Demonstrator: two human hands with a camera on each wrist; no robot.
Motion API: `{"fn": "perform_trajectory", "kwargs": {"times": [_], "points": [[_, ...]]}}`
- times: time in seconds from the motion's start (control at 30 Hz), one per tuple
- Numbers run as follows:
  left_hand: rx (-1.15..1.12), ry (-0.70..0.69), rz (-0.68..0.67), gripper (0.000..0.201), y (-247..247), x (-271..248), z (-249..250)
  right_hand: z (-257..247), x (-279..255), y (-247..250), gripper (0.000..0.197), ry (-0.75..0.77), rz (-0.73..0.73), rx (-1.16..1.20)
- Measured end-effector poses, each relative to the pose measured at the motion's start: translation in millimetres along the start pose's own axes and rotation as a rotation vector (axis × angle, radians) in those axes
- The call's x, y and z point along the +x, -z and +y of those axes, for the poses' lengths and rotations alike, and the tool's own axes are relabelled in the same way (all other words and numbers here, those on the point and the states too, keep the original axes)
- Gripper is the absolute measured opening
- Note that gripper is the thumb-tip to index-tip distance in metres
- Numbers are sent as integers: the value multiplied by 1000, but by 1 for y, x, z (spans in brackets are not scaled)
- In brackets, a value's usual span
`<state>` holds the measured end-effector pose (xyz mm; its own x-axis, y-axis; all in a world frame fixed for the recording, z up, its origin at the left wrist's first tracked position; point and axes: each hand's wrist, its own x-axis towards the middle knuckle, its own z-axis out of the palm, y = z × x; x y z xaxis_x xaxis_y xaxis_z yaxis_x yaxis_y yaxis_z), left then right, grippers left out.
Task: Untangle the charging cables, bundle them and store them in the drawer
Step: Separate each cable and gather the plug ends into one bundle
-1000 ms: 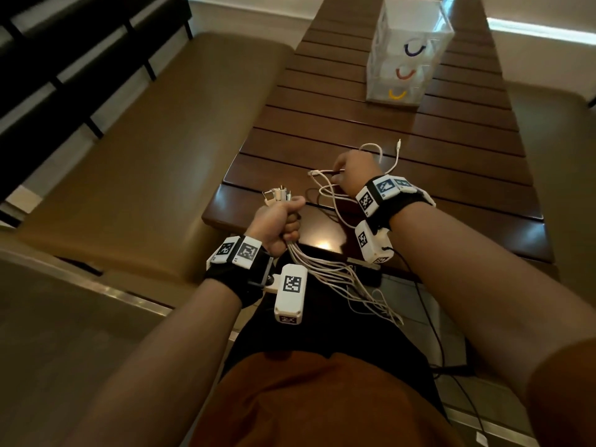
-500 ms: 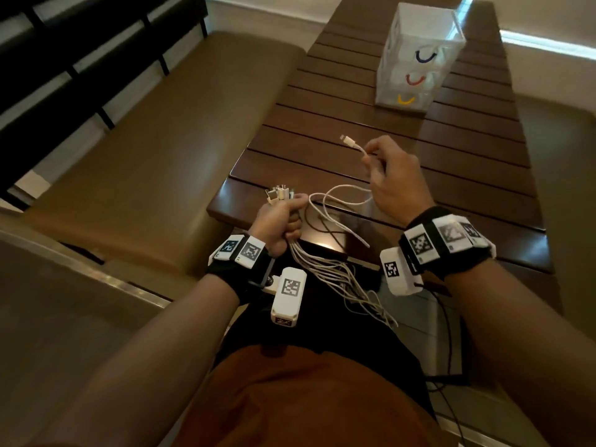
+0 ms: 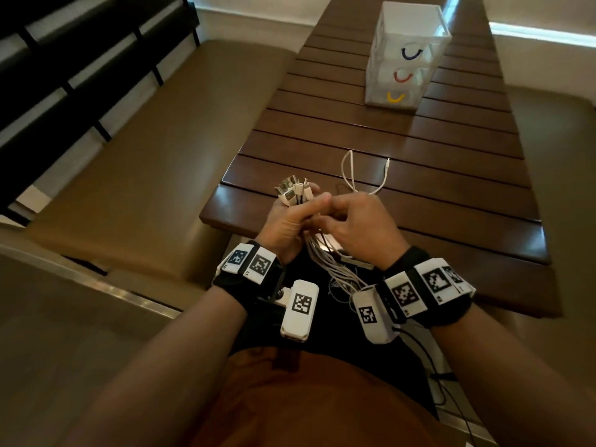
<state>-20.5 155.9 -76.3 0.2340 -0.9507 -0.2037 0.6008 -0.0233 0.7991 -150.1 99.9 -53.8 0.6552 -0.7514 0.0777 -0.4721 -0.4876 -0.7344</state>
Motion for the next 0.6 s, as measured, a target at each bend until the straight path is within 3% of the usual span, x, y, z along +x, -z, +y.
{"fn": "perform_trajectory", "kwargs": {"times": [0.3,0.5,0.6], "points": [[123,84,24,34,-11,6,2,4,-12,10,8,-24,-14,67],[253,35,-100,38,-25,4,9,20,-16,23,15,-45,-76,2],[247,5,-78,46,-32,6,8,23,-17,30,12,-26,-44,10]]}}
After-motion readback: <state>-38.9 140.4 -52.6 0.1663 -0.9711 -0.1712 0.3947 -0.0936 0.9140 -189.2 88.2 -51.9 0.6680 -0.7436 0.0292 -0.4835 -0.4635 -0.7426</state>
